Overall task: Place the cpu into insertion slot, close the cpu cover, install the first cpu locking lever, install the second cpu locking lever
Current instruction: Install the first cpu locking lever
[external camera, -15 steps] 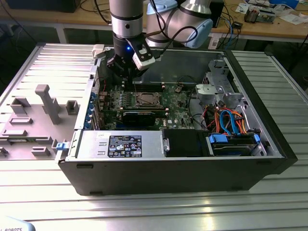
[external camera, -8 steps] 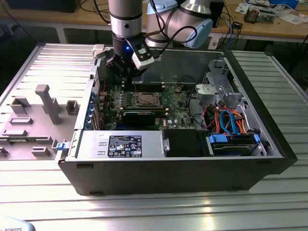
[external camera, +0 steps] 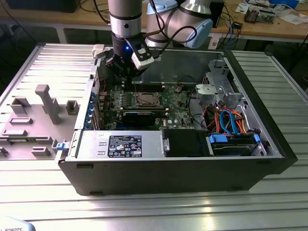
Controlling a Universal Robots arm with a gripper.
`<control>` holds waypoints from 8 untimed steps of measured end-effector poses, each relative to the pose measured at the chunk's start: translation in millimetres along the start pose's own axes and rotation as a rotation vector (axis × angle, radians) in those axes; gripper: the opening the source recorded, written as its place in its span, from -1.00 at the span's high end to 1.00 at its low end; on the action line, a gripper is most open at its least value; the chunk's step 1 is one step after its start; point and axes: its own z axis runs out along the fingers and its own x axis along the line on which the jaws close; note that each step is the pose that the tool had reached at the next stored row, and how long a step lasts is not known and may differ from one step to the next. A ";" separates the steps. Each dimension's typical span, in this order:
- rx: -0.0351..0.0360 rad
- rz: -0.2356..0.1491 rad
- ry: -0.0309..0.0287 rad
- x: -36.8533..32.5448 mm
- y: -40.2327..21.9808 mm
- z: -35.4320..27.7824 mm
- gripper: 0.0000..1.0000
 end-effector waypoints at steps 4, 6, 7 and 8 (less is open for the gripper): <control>-0.0001 0.000 -0.0001 1.3 2.3 0.1 0.79; -0.0001 0.000 -0.0001 1.7 5.1 0.2 0.79; 0.0000 0.000 0.0000 1.9 7.7 0.3 0.79; -0.0001 0.000 0.0000 1.8 9.9 0.4 0.79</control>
